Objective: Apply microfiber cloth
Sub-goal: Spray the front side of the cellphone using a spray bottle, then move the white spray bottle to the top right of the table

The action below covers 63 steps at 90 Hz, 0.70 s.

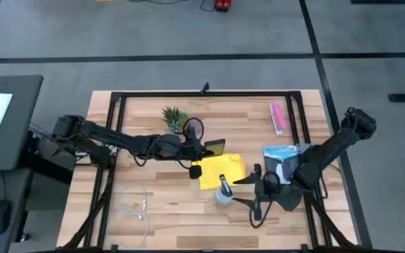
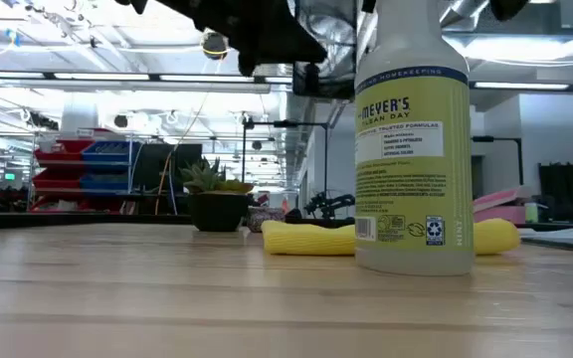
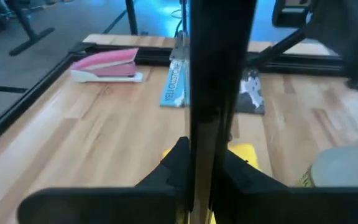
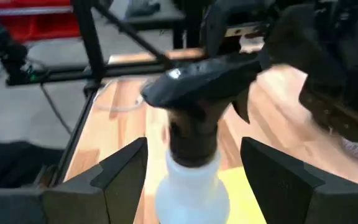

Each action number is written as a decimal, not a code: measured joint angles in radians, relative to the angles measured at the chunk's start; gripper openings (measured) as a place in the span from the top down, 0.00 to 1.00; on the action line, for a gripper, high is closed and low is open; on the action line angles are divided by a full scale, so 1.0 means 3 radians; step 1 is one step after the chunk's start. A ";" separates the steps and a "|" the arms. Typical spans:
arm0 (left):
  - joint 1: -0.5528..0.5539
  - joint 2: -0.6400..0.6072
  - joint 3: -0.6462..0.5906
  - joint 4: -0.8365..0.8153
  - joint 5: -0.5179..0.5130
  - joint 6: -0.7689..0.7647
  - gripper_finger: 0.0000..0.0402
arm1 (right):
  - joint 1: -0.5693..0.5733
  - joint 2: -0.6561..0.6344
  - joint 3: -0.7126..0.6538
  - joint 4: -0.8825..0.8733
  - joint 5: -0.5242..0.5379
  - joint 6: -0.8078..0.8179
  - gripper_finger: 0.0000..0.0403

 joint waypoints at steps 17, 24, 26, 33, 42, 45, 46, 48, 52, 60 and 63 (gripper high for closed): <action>-0.0008 0.0000 0.0000 -0.0057 0.0005 -0.0092 0.97 | 0.0020 0.0366 0.0065 0.0296 0.0104 -0.0012 0.38; -0.0009 0.0000 0.0000 -0.0077 0.0007 -0.0234 0.97 | 0.0006 0.0524 0.0208 0.0269 0.0246 -0.0108 0.38; -0.0009 0.0000 0.0000 -0.0090 0.0008 -0.0290 0.97 | 0.0006 0.0569 0.0255 0.0266 0.0308 -0.0146 0.38; -0.0016 0.0002 -0.0001 -0.0105 0.0035 -0.0409 0.97 | 0.0005 0.0703 0.0390 0.0236 0.0529 -0.0294 0.38; -0.0040 0.0004 -0.0013 -0.0111 0.0060 -0.0513 0.97 | 0.0005 0.0788 0.0531 0.0147 0.0687 -0.0346 0.38; -0.0047 0.0006 -0.0013 -0.0127 0.0065 -0.0527 0.97 | 0.0005 0.0797 0.0549 0.0142 0.0726 -0.0347 0.38; -0.0050 0.0007 -0.0013 -0.0129 0.0067 -0.0526 0.97 | 0.0005 0.0800 0.0553 0.0143 0.0736 -0.0347 0.38; -0.0056 0.0009 -0.0014 -0.0133 0.0069 -0.0526 0.97 | 0.0003 0.0809 0.0558 0.0152 0.0754 -0.0347 0.38; -0.0070 0.0024 -0.0015 -0.0127 0.0067 -0.0526 0.97 | -0.0013 0.0824 0.0562 0.0175 0.0778 -0.0347 0.38; -0.0080 0.0069 -0.0016 -0.0066 0.0069 -0.0526 0.97 | -0.0042 0.0825 0.0561 0.0178 0.0778 -0.0281 0.38; -0.0085 0.0097 -0.0018 -0.0068 0.0067 -0.0527 0.97 | -0.0062 0.0825 0.0561 0.0178 0.0778 -0.0236 0.38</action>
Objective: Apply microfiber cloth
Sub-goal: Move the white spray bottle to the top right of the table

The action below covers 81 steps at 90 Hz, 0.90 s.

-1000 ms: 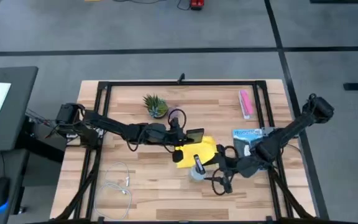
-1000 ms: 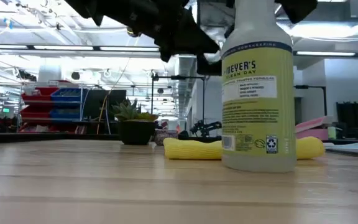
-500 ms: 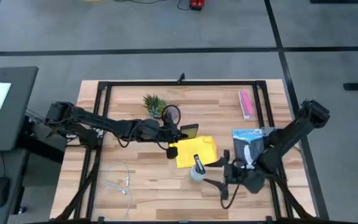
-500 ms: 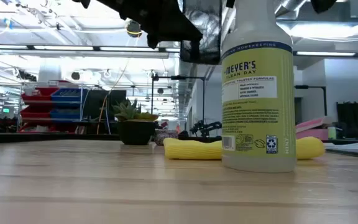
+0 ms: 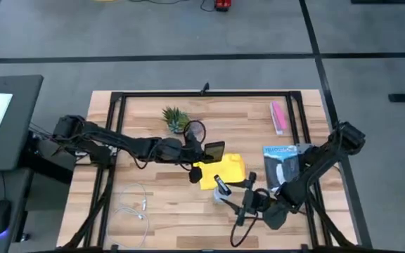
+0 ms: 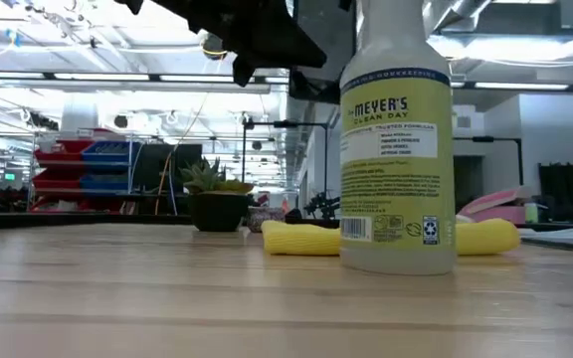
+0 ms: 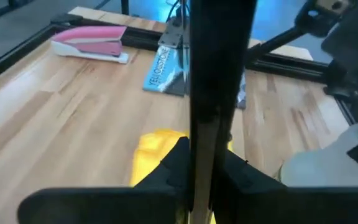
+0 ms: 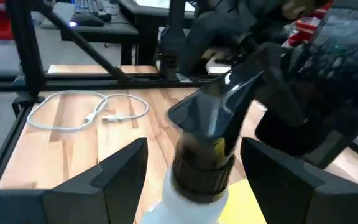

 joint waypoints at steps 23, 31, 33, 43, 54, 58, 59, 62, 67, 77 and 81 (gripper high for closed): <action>-0.0009 0.0291 -0.0001 0.0378 0.0031 0.0000 0.97 | -0.0065 0.0022 0.0002 0.0024 -0.0004 0.0124 0.43; -0.0012 0.0337 0.0000 0.0416 0.0063 -0.0011 0.97 | -0.0084 0.0021 0.0002 0.0015 -0.0027 0.0134 0.52; -0.0018 0.0346 0.0000 0.0414 0.0063 -0.0014 0.97 | -0.0087 0.0019 0.0003 0.0004 -0.0053 0.0152 0.55; -0.0028 0.0351 0.0000 0.0403 0.0063 -0.0020 0.97 | -0.0129 0.0017 0.0003 -0.0017 -0.0179 0.0267 0.71; -0.0037 0.0348 0.0000 0.0366 0.0063 -0.0013 0.97 | -0.0124 0.0005 0.0003 -0.0023 -0.0179 0.0274 0.72; -0.0037 0.0349 0.0000 0.0359 0.0068 -0.0007 0.97 | -0.0096 -0.0029 0.0001 -0.0055 -0.0181 0.0248 0.72; -0.0037 0.0349 0.0000 0.0355 0.0071 -0.0006 0.97 | -0.0087 -0.0040 0.0000 -0.0068 -0.0181 0.0243 0.72; -0.0037 0.0349 0.0000 0.0337 0.0077 0.0000 0.97 | -0.0062 -0.0074 -0.0004 -0.0105 -0.0175 0.0240 0.72; -0.0037 0.0349 -0.0015 0.0356 0.0097 0.0000 0.97 | -0.0001 -0.0156 -0.0004 -0.0170 -0.0123 0.0240 0.72; -0.0037 0.0349 -0.0135 0.0479 0.0140 0.0005 0.97 | 0.0118 -0.0378 -0.0004 -0.0327 0.0006 0.0237 0.72; -0.0037 0.0349 -0.0209 0.0587 0.0156 0.0009 0.97 | 0.0163 -0.0468 -0.0004 -0.0376 0.0013 0.0234 0.72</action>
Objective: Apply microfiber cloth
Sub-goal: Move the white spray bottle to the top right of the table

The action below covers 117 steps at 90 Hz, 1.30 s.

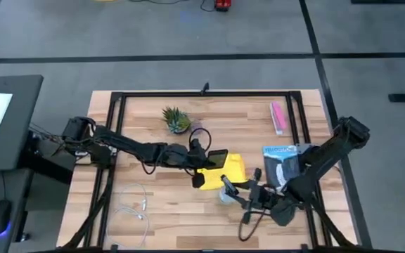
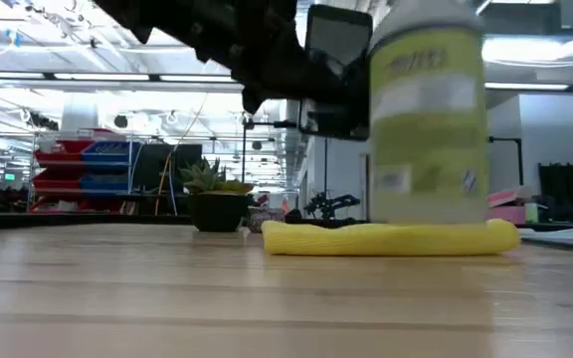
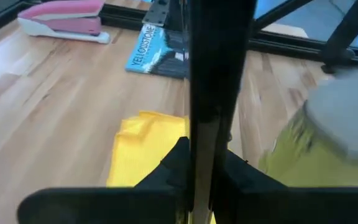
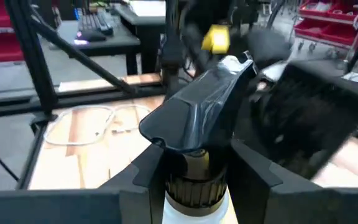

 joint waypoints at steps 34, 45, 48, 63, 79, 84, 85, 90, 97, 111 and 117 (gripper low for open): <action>0.0011 0.0244 -0.0356 0.0698 0.0207 0.0226 0.97 | 0.0293 -0.0764 0.0000 -0.0503 0.0358 -0.0175 0.72; 0.0015 0.0638 -0.0225 0.0849 0.0283 0.0366 0.97 | 0.0251 -0.0891 0.0003 -0.0538 0.0437 -0.0348 0.72; 0.0024 0.0725 -0.0169 0.0901 0.0289 0.0390 0.97 | 0.0229 -0.0924 0.0004 -0.0561 0.0453 -0.0382 0.72; 0.0074 0.1066 0.0022 0.0975 0.0279 0.0463 0.97 | 0.0069 -0.1138 0.0008 -0.0965 0.0591 -0.0335 0.72; 0.0127 0.1265 0.0075 0.1009 0.0355 0.0363 0.97 | -0.0364 -0.1296 0.0008 -0.1810 0.0472 0.0171 0.72; 0.0128 0.1307 0.0063 0.0980 0.0365 0.0307 0.97 | -0.0506 -0.1315 0.0006 -0.2061 0.0399 0.0322 0.72; 0.0128 0.1309 0.0061 0.0969 0.0366 0.0303 0.97 | -0.0536 -0.1317 0.0006 -0.2100 0.0387 0.0350 0.72; 0.0128 0.1305 0.0060 0.0931 0.0367 0.0321 0.97 | -0.0683 -0.1317 0.0006 -0.2253 0.0308 0.0454 0.72; 0.0126 0.1305 0.0058 0.0890 0.0363 0.0355 0.97 | -0.0874 -0.1316 0.0006 -0.2422 0.0166 0.0532 0.72; 0.0126 0.1303 0.0058 0.0892 0.0366 0.0354 0.97 | -0.1300 -0.1280 0.0005 -0.2599 -0.0142 0.0556 0.72; 0.0126 0.1303 0.0058 0.0878 0.0364 0.0355 0.97 | -0.1531 -0.1218 0.0005 -0.2685 -0.0338 0.0557 0.72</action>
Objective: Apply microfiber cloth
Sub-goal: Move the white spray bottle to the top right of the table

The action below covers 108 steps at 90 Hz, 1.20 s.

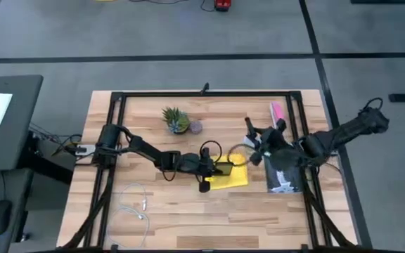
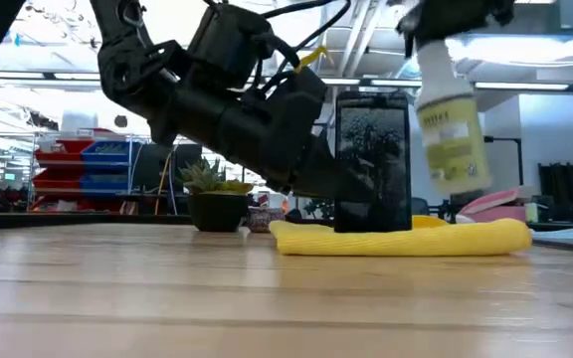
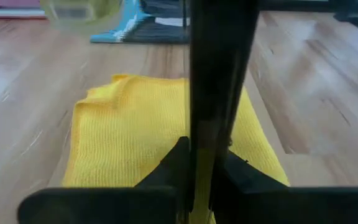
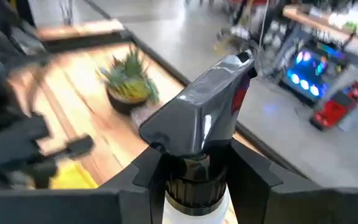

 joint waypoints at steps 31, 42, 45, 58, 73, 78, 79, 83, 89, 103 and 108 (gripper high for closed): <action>-0.0005 0.0000 -0.0003 -0.0009 0.0001 -0.0003 0.97 | -0.0512 0.0140 -0.0433 0.0460 -0.0110 -0.0241 0.72; -0.0009 0.0000 -0.0005 -0.0013 0.0001 0.0013 0.97 | -0.0446 0.0111 -0.0647 0.0814 -0.0004 -0.0263 0.72; -0.0009 0.0000 -0.0005 -0.0013 0.0001 0.0012 0.97 | -0.0413 0.0112 -0.0697 0.0887 0.0063 -0.0256 0.72; -0.0009 0.0001 -0.0005 -0.0015 0.0001 0.0014 0.97 | -0.0229 0.0115 -0.0832 0.1094 0.0355 -0.0259 0.72; -0.0009 0.0001 -0.0005 -0.0014 0.0001 0.0014 0.97 | 0.0015 0.0120 -0.0871 0.1127 0.0583 -0.0203 0.72; -0.0009 0.0001 -0.0005 -0.0013 0.0001 0.0014 0.97 | 0.0078 0.0120 -0.0871 0.1139 0.0594 -0.0141 0.69; -0.0009 0.0001 -0.0005 -0.0012 0.0001 0.0014 0.97 | 0.0090 0.0120 -0.0871 0.1141 0.0599 -0.0127 0.68; -0.0009 0.0001 -0.0005 -0.0011 0.0001 0.0011 0.97 | 0.0137 0.0121 -0.0871 0.1141 0.0628 -0.0099 0.63; -0.0009 0.0001 -0.0005 -0.0009 0.0001 -0.0001 0.97 | 0.0195 0.0120 -0.0871 0.1135 0.0675 -0.0088 0.56; -0.0009 0.0001 -0.0006 0.0001 0.0001 -0.0006 0.97 | 0.0311 0.0121 -0.0871 0.1131 0.0838 -0.0201 0.48; -0.0009 0.0001 -0.0006 0.0001 -0.0001 -0.0010 0.97 | 0.0356 0.0121 -0.0871 0.1133 0.0866 -0.0257 0.48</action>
